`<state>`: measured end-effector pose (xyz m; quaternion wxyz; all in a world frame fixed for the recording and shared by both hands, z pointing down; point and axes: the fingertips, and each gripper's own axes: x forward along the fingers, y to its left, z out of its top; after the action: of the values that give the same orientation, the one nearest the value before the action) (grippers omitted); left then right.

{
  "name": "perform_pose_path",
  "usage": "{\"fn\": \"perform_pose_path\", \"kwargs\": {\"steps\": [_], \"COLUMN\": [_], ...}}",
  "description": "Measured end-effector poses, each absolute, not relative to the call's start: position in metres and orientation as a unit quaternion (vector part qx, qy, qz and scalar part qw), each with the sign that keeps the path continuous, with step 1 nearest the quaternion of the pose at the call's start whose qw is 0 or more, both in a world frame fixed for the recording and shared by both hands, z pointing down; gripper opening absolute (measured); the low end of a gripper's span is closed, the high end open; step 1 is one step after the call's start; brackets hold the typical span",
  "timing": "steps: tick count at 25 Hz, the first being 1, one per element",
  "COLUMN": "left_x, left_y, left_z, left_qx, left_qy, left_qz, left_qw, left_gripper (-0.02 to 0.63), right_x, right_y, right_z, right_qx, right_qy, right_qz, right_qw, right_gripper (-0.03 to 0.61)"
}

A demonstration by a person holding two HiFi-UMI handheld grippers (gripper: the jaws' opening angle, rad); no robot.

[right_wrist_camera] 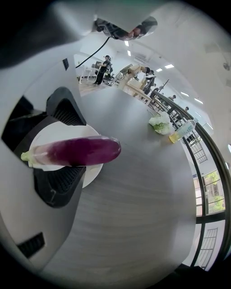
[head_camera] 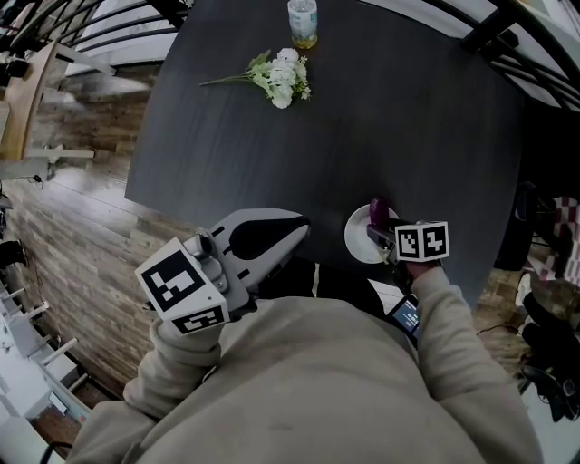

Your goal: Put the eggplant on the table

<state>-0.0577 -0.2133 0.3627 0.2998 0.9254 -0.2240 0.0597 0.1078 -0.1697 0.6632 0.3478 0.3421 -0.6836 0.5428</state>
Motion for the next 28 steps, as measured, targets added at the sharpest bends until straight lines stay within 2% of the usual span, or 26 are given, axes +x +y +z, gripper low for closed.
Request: {"fn": "perform_pose_path", "kwargs": {"steps": [13, 20, 25, 28], "left_x": [-0.051, -0.035, -0.016, -0.005], "left_y": [-0.221, -0.219, -0.22, -0.223], "left_z": [0.353, 0.327, 0.309, 0.3], "left_qx": [0.935, 0.95, 0.962, 0.968], "left_qy": [-0.215, -0.189, -0.161, -0.144], "left_qz": [0.06, 0.058, 0.058, 0.059], "left_qw": [0.277, 0.242, 0.213, 0.199], "left_gripper": [0.005, 0.005, 0.005, 0.005], "right_x": [0.122, 0.135, 0.148, 0.157], "right_y": [-0.174, -0.183, -0.191, -0.2], "right_z": [0.655, 0.621, 0.582, 0.548], "right_qx": [0.363, 0.379, 0.375, 0.38], "right_qy": [-0.682, -0.701, -0.729, -0.751], "right_qz": [0.541, 0.523, 0.523, 0.507], "right_qw": [0.332, 0.301, 0.232, 0.185], "right_gripper": [0.272, 0.272, 0.268, 0.244]}}
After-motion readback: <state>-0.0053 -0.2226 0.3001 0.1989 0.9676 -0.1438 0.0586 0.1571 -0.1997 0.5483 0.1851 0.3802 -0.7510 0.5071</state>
